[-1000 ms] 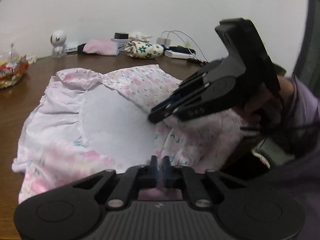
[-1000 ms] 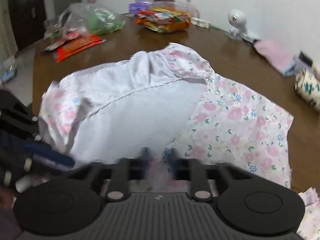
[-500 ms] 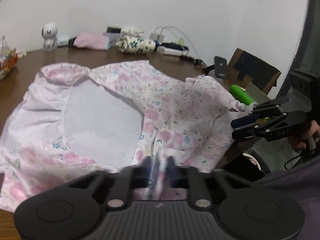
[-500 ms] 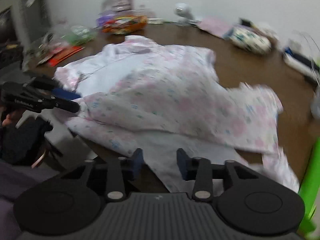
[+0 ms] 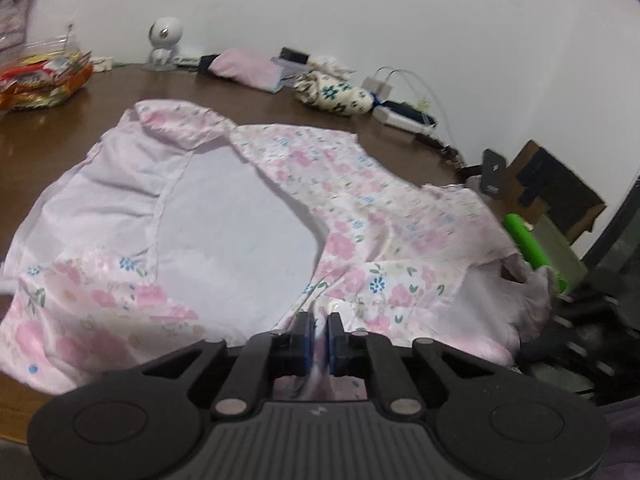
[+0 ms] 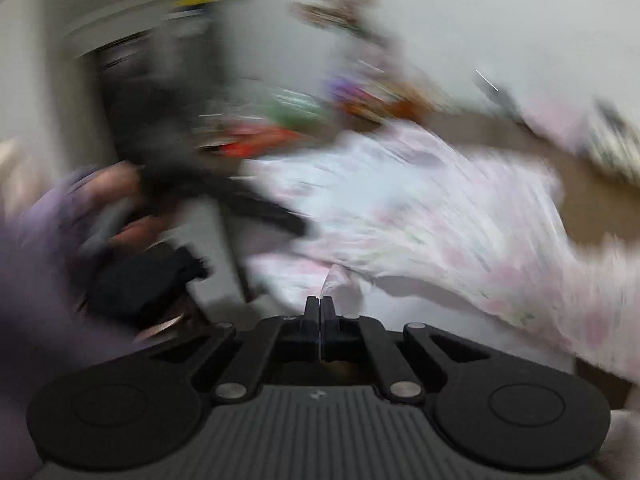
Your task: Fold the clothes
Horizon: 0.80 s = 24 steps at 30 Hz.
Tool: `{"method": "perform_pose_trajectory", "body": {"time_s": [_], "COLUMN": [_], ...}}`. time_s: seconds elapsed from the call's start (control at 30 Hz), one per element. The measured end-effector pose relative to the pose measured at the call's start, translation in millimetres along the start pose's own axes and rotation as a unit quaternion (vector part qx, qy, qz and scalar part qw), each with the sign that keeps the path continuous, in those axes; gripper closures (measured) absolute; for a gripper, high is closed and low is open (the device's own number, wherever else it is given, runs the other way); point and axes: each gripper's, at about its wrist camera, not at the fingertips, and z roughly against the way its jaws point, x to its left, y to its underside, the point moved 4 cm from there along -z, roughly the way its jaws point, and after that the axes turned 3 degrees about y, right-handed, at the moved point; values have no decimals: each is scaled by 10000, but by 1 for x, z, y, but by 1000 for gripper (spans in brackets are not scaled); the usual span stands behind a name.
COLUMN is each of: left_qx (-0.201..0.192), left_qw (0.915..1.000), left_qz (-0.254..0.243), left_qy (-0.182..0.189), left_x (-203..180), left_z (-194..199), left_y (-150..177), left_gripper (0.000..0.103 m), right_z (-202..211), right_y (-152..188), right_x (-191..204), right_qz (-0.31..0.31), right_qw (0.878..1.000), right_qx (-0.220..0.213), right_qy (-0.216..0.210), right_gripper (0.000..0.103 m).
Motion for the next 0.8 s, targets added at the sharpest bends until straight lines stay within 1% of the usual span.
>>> {"method": "perform_pose_trajectory", "body": {"time_s": [0.03, 0.07, 0.1, 0.13, 0.17, 0.2, 0.23, 0.27, 0.33, 0.37, 0.4, 0.43, 0.53, 0.57, 0.6, 0.63, 0.67, 0.73, 0.8], "left_qx": [8, 9, 0, -24, -66, -117, -164, -203, -230, -213, -198, -182, -165, -178, -183, -181, -170, -178, -199], "left_qw": [10000, 10000, 10000, 10000, 9999, 9999, 9998, 9997, 9995, 9994, 9994, 9993, 9993, 9994, 9994, 9994, 9994, 9993, 9992], "left_qz": [9, 19, 16, -16, -43, -51, -63, -86, -149, -193, -225, -250, -217, -181, -140, -101, -63, -7, 35], "left_qy": [-26, -44, -51, -58, -80, -105, -116, -128, -183, -186, -187, -190, -246, -247, -250, -262, -297, -319, -333], "left_x": [1, 1, 1, 0, -1, -2, -4, -5, -7, -8, -8, -8, -4, -2, 0, 3, 5, 8, 10], "left_z": [0, 1, 2, 4, 6, 10, 13, 15, 18, 18, 18, 17, 15, 15, 15, 15, 15, 17, 21], "left_y": [1, 1, 2, 2, 2, 1, 0, -1, -2, -2, 0, 1, 6, 7, 7, 7, 7, 9, 11], "left_gripper": [94, 94, 91, 87, 84, 79, 74, 72, 70, 70, 70, 70, 70, 70, 70, 70, 69, 64, 64], "right_z": [6, 11, 15, 18, 19, 20, 19, 19, 8, 1, -7, -13, -26, -29, -30, -28, -25, -5, 12], "right_y": [8, 14, 20, 23, 24, 22, 19, 16, 10, 9, 8, 8, 8, 7, 6, 6, 6, 10, 18], "right_x": [4, 2, -1, -6, -12, -17, -21, -24, -27, -28, -29, -29, -28, -26, -23, -20, -16, -10, -7], "right_qz": [62, 37, 0, -184, -448, -658, -793, -919, -1069, -1082, -1052, -1037, -1134, -1118, -1082, -998, -907, -617, -510], "right_qw": [9999, 9999, 10000, 9998, 9989, 9975, 9960, 9943, 9930, 9932, 9937, 9940, 9924, 9922, 9924, 9933, 9942, 9961, 9965], "right_qx": [62, 30, -16, -65, -144, -267, -393, -518, -482, -413, -363, -336, -332, -347, -355, -384, -416, -575, -591], "right_qy": [-123, -100, -56, -14, -26, -51, -96, -144, -168, -142, -116, -128, -345, -419, -476, -440, -392, -268, -302], "right_gripper": [102, 101, 94, 89, 65, 45, 44, 44, 44, 46, 51, 54, 62, 71, 94, 103, 103, 103, 103]}}
